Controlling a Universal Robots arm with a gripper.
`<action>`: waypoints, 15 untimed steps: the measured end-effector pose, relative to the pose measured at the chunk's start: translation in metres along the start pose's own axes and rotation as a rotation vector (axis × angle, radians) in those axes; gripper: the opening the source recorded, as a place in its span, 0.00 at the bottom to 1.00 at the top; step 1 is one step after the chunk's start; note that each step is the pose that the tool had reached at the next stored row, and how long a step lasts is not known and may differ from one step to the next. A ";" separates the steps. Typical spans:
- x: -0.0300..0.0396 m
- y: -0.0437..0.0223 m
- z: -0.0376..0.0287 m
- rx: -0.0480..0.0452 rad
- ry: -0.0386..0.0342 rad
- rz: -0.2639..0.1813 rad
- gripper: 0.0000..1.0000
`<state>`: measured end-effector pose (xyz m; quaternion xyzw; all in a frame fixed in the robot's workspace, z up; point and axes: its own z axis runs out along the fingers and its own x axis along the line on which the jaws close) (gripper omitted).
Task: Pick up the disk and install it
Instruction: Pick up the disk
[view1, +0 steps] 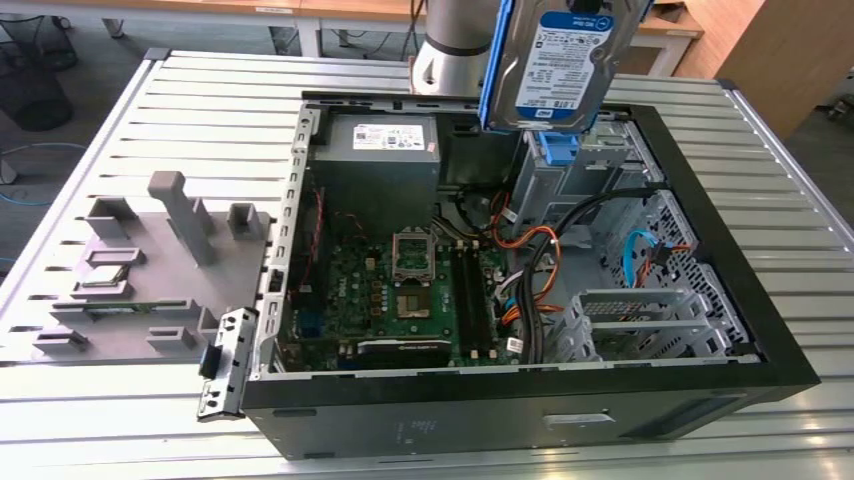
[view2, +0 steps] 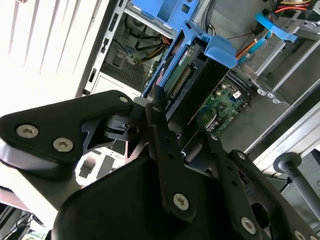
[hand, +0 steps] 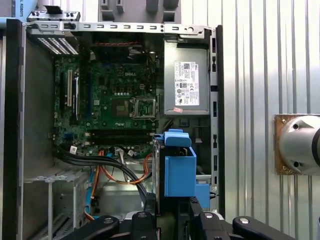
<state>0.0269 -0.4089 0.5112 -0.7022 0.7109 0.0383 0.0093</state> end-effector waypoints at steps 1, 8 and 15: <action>0.0027 0.0000 -0.0002 0.0000 0.0000 0.000 0.35; 0.0223 -0.0003 -0.0015 0.0000 0.0001 0.000 0.35; 0.0419 -0.0006 -0.0027 0.0001 -0.0002 0.000 0.35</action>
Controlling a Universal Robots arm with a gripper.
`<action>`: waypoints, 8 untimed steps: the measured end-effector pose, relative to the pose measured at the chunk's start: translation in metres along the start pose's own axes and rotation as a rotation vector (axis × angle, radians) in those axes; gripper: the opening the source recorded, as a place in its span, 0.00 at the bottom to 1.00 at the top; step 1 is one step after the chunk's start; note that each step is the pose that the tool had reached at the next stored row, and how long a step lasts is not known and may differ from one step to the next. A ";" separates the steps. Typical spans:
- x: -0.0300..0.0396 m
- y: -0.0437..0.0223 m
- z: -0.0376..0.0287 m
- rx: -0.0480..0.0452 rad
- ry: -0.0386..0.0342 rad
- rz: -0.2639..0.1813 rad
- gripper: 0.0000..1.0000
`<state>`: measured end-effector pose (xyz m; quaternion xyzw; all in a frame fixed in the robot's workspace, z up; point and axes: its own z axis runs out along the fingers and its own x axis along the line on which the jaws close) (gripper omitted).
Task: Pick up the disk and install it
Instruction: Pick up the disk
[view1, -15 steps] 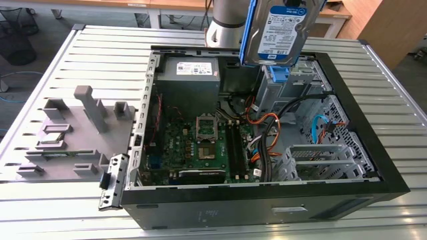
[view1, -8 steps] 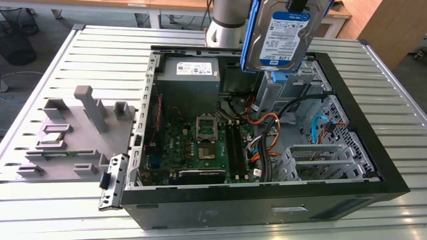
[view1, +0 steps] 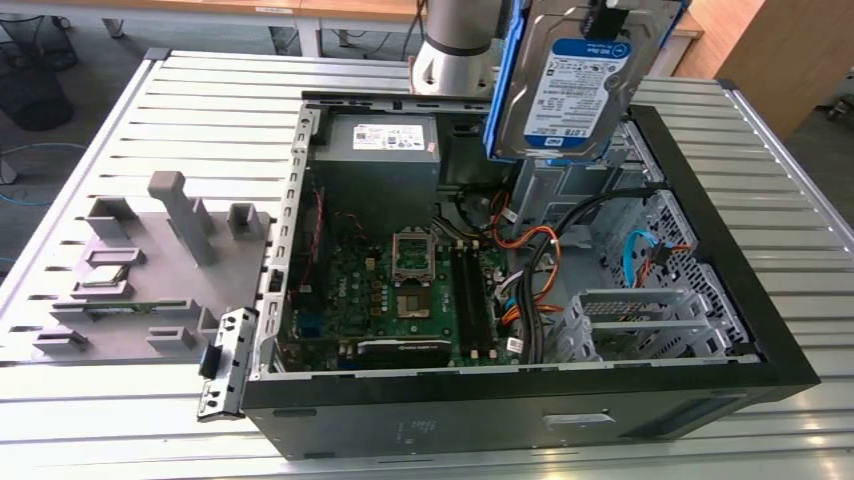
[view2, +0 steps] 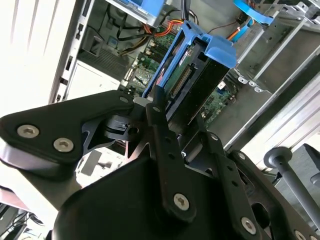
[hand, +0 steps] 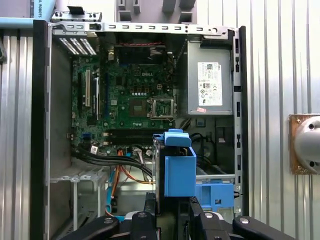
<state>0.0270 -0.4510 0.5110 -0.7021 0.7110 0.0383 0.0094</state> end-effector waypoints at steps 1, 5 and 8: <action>0.0026 0.0000 -0.0002 0.0000 0.0000 0.000 0.35; 0.0136 -0.0002 -0.0009 0.0000 0.0000 0.000 0.35; 0.0214 -0.0003 -0.0014 0.0000 0.0001 0.001 0.35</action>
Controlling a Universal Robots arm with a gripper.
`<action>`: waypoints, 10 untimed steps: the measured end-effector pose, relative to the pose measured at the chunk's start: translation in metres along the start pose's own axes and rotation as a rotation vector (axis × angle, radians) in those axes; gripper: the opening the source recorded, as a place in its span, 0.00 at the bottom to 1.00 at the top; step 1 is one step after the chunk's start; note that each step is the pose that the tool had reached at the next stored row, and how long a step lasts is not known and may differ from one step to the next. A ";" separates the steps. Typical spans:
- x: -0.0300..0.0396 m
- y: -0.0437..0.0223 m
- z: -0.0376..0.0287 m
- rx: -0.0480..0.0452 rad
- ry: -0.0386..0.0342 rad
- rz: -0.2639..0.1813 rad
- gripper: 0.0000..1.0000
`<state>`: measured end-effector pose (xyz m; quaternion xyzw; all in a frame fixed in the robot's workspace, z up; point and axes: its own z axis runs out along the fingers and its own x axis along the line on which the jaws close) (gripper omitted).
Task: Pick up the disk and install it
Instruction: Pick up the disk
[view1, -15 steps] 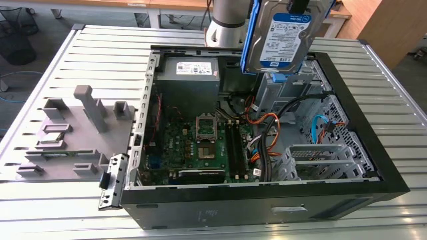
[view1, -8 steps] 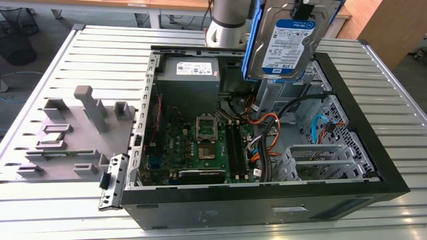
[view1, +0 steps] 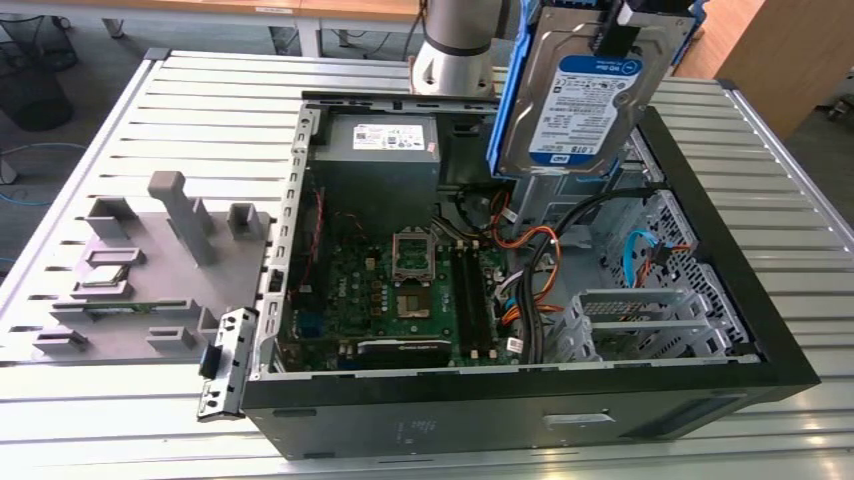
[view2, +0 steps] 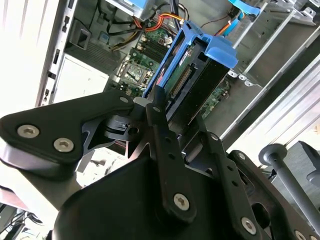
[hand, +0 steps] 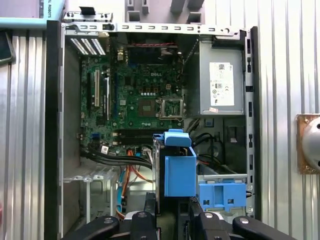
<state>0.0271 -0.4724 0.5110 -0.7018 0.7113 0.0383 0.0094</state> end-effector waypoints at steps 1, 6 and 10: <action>0.0019 0.0000 -0.0001 0.0000 -0.0001 0.000 0.35; 0.0044 -0.0002 -0.0002 0.0000 -0.0001 0.000 0.35; 0.0047 -0.0003 -0.0002 0.0001 -0.0001 0.000 0.35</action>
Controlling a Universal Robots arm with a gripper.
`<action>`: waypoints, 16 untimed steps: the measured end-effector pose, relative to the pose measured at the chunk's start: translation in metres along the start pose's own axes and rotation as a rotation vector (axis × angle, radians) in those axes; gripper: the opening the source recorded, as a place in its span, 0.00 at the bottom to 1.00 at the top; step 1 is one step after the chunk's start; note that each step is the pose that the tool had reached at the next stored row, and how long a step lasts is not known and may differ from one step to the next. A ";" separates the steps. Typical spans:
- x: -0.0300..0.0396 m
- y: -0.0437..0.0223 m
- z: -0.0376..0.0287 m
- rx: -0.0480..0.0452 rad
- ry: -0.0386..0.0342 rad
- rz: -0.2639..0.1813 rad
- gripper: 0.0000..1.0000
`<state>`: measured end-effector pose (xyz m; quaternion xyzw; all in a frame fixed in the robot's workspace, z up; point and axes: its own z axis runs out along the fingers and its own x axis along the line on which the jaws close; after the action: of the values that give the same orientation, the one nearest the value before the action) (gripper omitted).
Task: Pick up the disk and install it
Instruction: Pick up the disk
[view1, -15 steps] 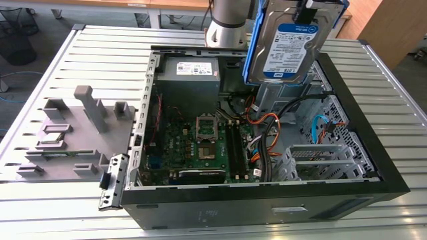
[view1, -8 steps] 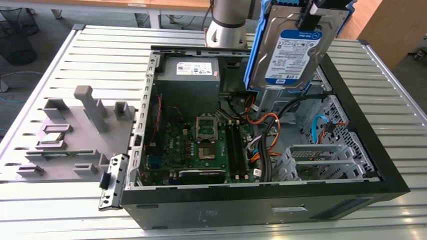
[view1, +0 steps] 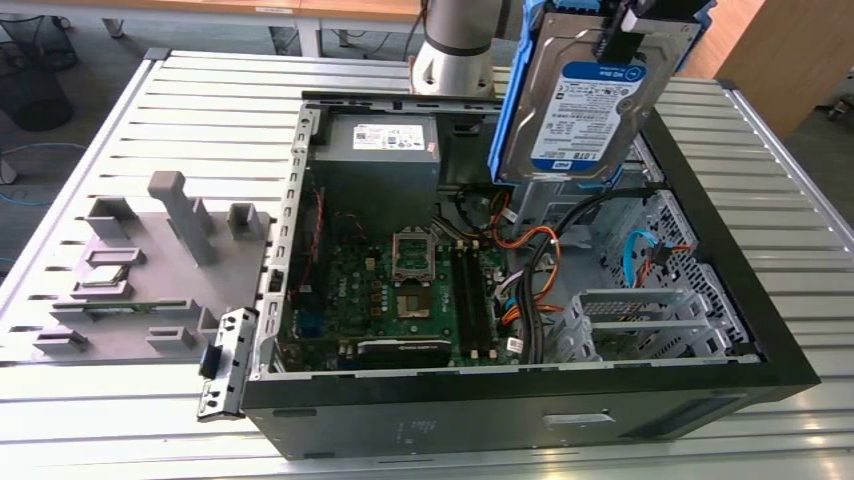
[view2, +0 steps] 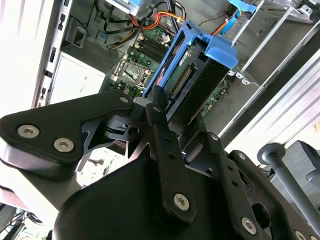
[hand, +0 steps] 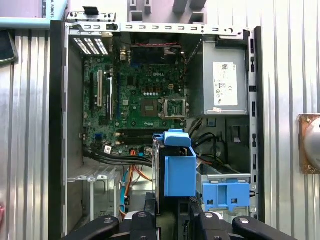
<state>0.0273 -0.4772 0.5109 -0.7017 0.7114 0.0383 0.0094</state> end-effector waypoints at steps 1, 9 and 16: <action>0.0006 0.0000 -0.0001 0.0000 0.0001 0.000 0.35; 0.0161 -0.0004 -0.0011 0.0001 0.0000 0.001 0.35; 0.0340 -0.0008 -0.0021 0.0001 0.0000 0.002 0.35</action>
<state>0.0278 -0.5112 0.5107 -0.7011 0.7120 0.0383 0.0094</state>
